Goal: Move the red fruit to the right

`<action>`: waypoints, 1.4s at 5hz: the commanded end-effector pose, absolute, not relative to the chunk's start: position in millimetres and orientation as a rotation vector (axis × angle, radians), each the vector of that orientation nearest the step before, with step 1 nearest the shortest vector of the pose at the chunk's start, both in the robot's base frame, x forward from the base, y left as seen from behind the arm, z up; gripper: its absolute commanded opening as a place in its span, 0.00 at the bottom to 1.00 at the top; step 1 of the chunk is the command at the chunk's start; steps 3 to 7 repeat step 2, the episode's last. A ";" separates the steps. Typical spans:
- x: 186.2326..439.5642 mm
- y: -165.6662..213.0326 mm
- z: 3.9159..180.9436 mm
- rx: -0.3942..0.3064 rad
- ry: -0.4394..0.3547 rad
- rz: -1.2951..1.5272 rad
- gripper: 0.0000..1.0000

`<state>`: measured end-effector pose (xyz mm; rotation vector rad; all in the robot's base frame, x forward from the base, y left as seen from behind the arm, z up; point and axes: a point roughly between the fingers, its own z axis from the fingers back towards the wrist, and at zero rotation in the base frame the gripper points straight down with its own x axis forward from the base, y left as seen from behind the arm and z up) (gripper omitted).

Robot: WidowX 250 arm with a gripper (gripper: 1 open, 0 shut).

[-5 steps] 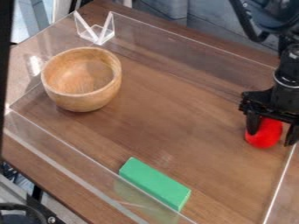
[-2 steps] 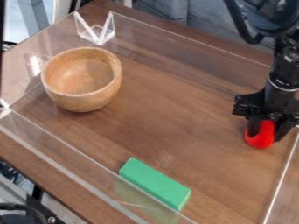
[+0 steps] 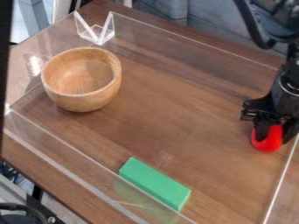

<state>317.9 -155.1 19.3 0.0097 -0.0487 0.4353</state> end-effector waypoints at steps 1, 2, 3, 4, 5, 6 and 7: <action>316.7 -165.4 29.1 0.046 -0.077 0.436 0.00; 321.8 -163.2 39.3 0.082 -0.098 0.462 0.00; 321.8 -163.2 39.3 0.082 -0.098 0.462 0.00; 321.8 -163.2 39.3 0.082 -0.098 0.462 0.00; 321.8 -163.2 39.3 0.082 -0.098 0.462 0.00; 321.8 -163.2 39.3 0.082 -0.098 0.462 0.00; 321.8 -163.2 39.3 0.082 -0.098 0.462 0.00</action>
